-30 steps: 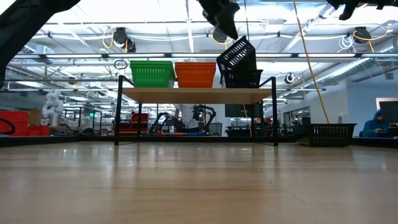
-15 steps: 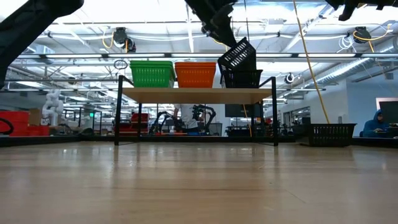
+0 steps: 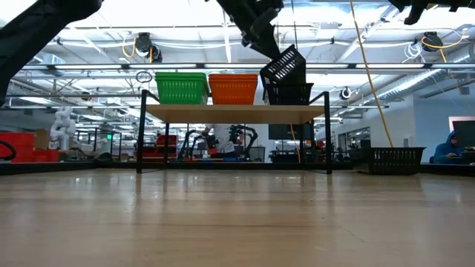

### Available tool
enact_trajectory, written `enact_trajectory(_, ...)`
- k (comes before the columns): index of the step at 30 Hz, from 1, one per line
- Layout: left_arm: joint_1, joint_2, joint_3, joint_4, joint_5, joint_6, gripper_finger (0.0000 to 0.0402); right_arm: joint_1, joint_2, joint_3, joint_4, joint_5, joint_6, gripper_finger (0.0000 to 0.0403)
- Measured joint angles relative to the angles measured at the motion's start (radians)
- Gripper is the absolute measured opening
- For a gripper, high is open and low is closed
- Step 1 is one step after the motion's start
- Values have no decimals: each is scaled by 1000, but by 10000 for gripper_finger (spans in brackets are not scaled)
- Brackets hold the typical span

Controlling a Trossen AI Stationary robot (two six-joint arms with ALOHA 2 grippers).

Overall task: Stack baskets on shelf by color
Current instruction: Stack the left black bin on top of the black bin on the shelf

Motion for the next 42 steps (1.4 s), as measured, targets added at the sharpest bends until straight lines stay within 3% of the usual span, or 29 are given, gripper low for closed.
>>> enact_trajectory(6, 0, -2, 1, 14, -1, 7, 9, 0, 0, 0, 0, 0, 0, 123)
enact_trajectory(11, -12, -2, 1, 14, -16, 49, 12, 0, 0, 0, 0, 0, -1, 123)
enact_trajectory(18, -67, -2, 1, 43, -200, 198, 6, 0, 0, 0, 0, 0, -6, 123)
enact_trajectory(28, -115, -2, 1, 22, -340, 267, 5, 0, 0, 0, 0, 0, -6, 123)
enact_trajectory(42, -119, 75, 0, 14, -389, 278, 20, 0, 0, 0, 0, 0, -6, 123)
